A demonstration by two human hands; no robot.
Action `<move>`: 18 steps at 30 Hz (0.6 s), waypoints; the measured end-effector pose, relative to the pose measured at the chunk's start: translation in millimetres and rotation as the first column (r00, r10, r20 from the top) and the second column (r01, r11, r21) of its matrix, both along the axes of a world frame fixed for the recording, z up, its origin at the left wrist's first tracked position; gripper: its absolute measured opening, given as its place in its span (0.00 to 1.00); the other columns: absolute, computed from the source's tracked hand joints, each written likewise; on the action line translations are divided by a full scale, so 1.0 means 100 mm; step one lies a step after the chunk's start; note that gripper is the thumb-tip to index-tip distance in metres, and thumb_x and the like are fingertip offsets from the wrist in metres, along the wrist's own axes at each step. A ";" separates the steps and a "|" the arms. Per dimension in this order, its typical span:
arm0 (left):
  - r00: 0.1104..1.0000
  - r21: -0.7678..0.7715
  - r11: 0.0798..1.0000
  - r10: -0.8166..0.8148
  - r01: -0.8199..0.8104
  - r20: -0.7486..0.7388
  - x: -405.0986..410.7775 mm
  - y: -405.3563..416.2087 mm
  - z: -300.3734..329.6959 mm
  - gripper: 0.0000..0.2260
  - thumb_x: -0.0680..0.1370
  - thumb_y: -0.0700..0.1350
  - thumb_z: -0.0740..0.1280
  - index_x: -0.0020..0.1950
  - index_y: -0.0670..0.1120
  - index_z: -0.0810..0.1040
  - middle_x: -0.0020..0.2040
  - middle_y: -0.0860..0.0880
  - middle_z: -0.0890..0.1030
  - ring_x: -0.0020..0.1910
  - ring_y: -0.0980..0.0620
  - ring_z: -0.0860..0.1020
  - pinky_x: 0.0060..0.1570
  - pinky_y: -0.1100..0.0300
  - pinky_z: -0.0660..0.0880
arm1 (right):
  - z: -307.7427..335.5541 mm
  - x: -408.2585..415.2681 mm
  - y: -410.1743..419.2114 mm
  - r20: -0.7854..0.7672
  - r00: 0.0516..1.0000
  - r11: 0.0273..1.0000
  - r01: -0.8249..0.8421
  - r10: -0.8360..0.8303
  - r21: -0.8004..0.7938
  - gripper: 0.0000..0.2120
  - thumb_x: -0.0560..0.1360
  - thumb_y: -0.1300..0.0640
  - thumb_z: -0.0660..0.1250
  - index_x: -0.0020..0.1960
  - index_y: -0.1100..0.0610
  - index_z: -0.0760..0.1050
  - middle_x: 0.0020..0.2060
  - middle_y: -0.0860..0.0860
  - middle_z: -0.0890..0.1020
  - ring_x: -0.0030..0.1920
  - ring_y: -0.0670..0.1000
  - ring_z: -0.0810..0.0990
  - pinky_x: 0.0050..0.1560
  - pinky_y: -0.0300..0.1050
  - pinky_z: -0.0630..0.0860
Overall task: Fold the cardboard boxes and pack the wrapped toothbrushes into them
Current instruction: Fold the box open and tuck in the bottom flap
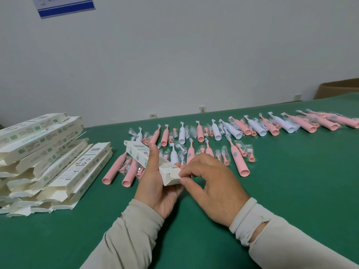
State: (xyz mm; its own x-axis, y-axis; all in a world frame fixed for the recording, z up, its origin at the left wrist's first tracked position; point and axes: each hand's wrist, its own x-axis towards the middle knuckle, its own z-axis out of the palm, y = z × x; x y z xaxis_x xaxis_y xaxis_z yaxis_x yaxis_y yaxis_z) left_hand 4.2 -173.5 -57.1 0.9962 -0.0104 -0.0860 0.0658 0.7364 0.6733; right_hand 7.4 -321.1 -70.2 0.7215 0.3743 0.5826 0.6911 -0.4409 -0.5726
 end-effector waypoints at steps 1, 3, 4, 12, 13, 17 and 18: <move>1.000 0.004 1.000 0.002 -0.002 -0.001 0.01 0.01 -0.01 0.39 0.75 0.67 0.65 0.74 0.39 0.67 0.61 0.35 0.77 0.58 0.39 0.81 0.49 0.45 0.82 | 0.01 0.00 0.00 0.002 1.000 1.000 -0.004 0.004 -0.008 0.03 0.77 0.50 0.69 0.50 0.46 0.81 0.47 0.40 0.76 0.53 0.44 0.75 0.55 0.47 0.76; 1.000 0.022 1.000 0.011 -0.010 -0.009 0.04 0.02 -0.03 0.40 0.74 0.68 0.65 0.75 0.40 0.66 0.65 0.35 0.73 0.65 0.39 0.75 0.61 0.41 0.77 | 0.02 0.00 -0.01 0.009 1.000 1.000 -0.010 0.010 -0.026 0.03 0.77 0.50 0.69 0.49 0.46 0.81 0.47 0.40 0.75 0.53 0.45 0.75 0.56 0.47 0.75; 1.000 0.030 1.000 0.010 -0.010 -0.011 0.04 0.03 -0.04 0.40 0.74 0.68 0.65 0.75 0.40 0.66 0.68 0.37 0.72 0.67 0.40 0.74 0.64 0.41 0.74 | 0.02 -0.01 0.00 0.014 1.000 0.999 -0.010 0.010 -0.034 0.03 0.77 0.50 0.69 0.49 0.46 0.81 0.46 0.40 0.75 0.53 0.45 0.75 0.56 0.46 0.75; 0.992 0.192 0.976 -0.115 0.104 0.046 0.01 0.06 -0.10 0.27 0.73 0.67 0.66 0.55 0.46 0.85 0.51 0.43 0.85 0.49 0.45 0.84 0.44 0.48 0.82 | 0.06 -0.02 -0.05 0.071 0.995 0.995 0.069 -0.064 -0.065 0.09 0.74 0.42 0.67 0.45 0.47 0.74 0.45 0.41 0.74 0.48 0.46 0.73 0.50 0.47 0.74; 0.991 0.185 0.977 -0.122 0.111 0.049 0.00 0.05 -0.09 0.26 0.74 0.67 0.66 0.52 0.46 0.86 0.49 0.43 0.85 0.47 0.45 0.84 0.43 0.48 0.82 | 0.07 -0.01 -0.06 0.066 0.995 0.994 0.074 -0.069 -0.079 0.11 0.74 0.40 0.67 0.44 0.47 0.74 0.45 0.41 0.75 0.48 0.46 0.73 0.50 0.47 0.74; 0.999 0.312 0.950 -0.035 0.021 0.040 -0.02 0.00 -0.03 0.30 0.70 0.74 0.62 0.53 0.51 0.85 0.49 0.45 0.85 0.44 0.49 0.84 0.37 0.54 0.80 | 0.03 0.06 -0.09 -0.001 0.999 0.994 0.049 -0.050 -0.093 0.08 0.74 0.43 0.69 0.47 0.46 0.75 0.46 0.40 0.75 0.47 0.42 0.74 0.50 0.42 0.73; 0.998 0.434 0.899 0.034 -0.054 0.053 -0.03 -0.01 0.00 0.31 0.68 0.77 0.61 0.52 0.54 0.85 0.47 0.48 0.86 0.41 0.51 0.84 0.37 0.56 0.79 | 0.02 0.08 -0.09 -0.046 0.998 0.998 0.035 -0.037 -0.052 0.06 0.74 0.45 0.70 0.48 0.44 0.76 0.46 0.39 0.75 0.46 0.41 0.75 0.49 0.39 0.73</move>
